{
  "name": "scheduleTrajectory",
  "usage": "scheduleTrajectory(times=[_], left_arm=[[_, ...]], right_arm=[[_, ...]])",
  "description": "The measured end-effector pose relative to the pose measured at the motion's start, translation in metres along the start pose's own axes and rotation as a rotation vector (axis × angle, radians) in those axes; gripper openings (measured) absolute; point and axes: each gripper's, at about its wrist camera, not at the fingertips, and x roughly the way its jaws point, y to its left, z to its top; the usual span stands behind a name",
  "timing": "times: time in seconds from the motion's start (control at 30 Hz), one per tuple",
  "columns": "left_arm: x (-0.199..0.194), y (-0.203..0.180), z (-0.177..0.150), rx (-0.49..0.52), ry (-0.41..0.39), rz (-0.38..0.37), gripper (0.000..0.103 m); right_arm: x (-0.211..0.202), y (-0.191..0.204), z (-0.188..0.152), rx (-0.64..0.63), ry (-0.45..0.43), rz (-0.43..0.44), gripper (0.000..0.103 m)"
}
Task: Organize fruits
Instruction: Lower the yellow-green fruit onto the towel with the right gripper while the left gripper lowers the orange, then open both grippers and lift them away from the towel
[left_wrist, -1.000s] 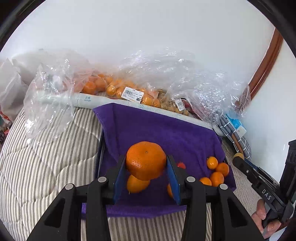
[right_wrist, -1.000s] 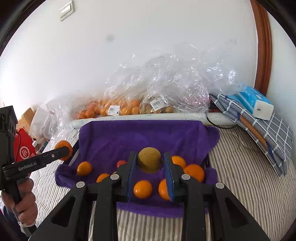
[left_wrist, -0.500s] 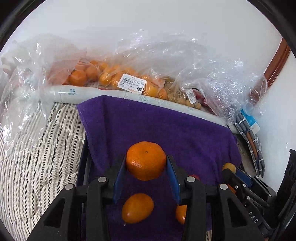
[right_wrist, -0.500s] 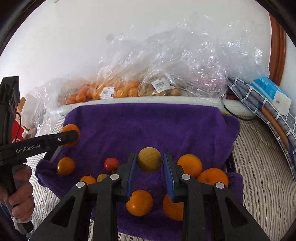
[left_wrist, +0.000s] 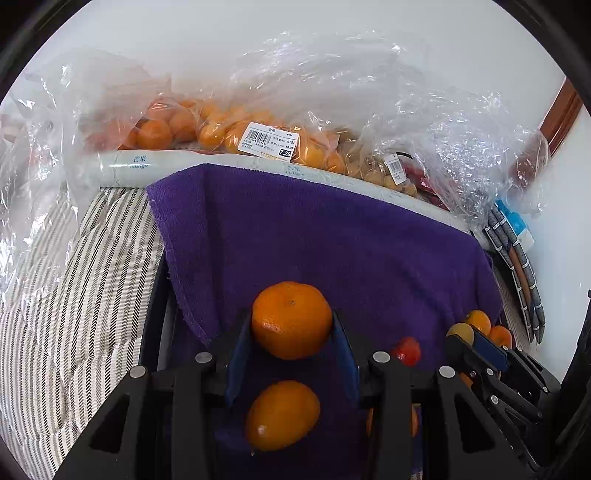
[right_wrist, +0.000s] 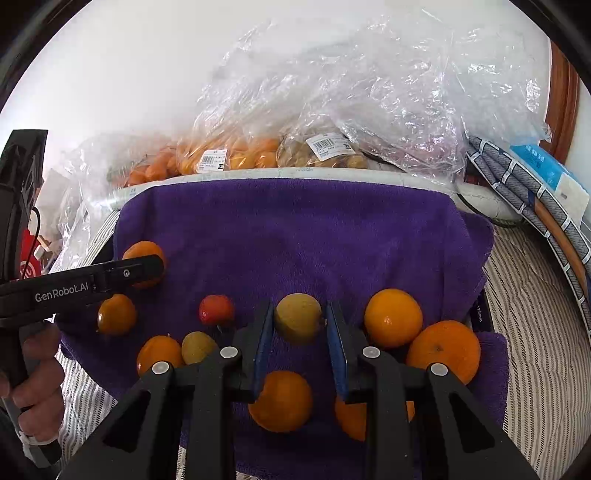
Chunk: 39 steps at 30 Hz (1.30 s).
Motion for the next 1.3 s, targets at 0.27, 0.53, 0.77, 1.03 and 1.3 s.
scheduleTrajectory(times=[0.27,0.53,0.77,1.03,1.3], left_arm=[[0.0,-0.002,-0.001,0.02,0.003,0.011,0.041],[-0.003,-0.007,-0.003,0.058,-0.022,0.04,0.045],[-0.018,-0.013,-0.003,0.109,-0.057,0.081,0.045],[-0.072,-0.03,-0.028,0.131,-0.113,0.072,0.048],[-0.146,-0.05,-0.077,0.165,-0.187,0.114,0.064]], right_arm=[[0.0,0.002,-0.001,-0.012,-0.008,0.002,0.029],[-0.003,0.003,-0.005,-0.034,-0.024,0.016,0.029],[-0.028,0.001,0.001,-0.025,-0.049,-0.014,0.037],[-0.098,0.003,-0.004,0.024,-0.104,-0.052,0.053],[-0.173,0.003,-0.038,0.091,-0.14,-0.073,0.054]])
